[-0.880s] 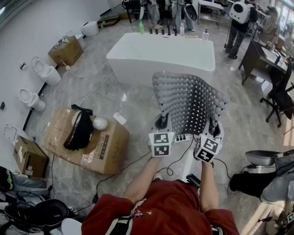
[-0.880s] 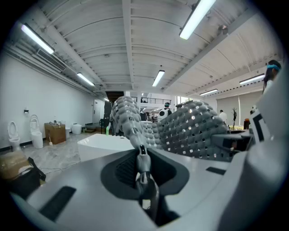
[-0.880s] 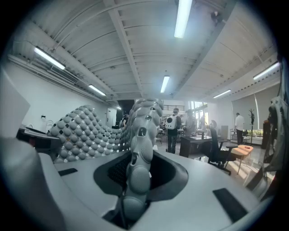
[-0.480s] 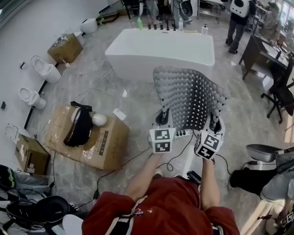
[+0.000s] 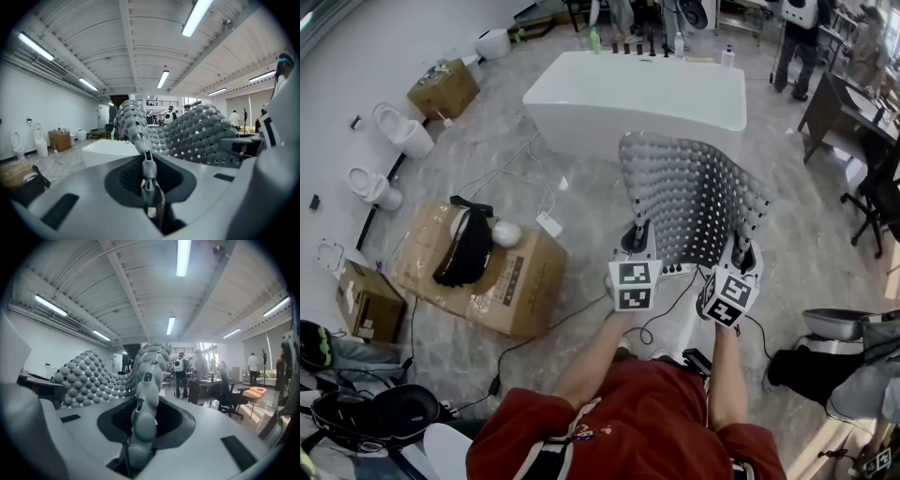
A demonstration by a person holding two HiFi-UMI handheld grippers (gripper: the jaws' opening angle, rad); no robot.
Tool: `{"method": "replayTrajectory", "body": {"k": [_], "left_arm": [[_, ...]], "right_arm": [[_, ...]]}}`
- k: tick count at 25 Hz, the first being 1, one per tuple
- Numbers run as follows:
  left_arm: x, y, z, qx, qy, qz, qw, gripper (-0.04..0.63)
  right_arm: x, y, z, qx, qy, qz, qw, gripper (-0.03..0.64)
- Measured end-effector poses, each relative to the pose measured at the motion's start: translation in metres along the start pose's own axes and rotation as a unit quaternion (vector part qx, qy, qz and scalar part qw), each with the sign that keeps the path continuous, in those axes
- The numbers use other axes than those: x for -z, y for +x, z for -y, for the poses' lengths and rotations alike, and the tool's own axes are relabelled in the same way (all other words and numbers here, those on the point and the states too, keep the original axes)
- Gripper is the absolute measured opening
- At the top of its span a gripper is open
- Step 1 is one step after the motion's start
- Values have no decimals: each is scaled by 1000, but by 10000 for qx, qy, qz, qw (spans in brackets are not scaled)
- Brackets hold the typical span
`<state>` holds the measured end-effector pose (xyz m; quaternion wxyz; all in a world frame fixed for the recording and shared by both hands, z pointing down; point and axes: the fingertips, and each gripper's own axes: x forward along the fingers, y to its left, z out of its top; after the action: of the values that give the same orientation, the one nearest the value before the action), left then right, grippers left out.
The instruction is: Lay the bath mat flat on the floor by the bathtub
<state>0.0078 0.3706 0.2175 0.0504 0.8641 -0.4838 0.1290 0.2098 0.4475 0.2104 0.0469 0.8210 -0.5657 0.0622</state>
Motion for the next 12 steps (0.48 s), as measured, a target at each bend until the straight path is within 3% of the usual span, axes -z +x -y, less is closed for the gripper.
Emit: {"method": "replayTrajectory", "body": {"k": [12], "left_arm": [[13,-5,22,-155,1,-152,9998,57]], "right_arm": [[17,-1,21,-272,124,-125,9995,98]]}}
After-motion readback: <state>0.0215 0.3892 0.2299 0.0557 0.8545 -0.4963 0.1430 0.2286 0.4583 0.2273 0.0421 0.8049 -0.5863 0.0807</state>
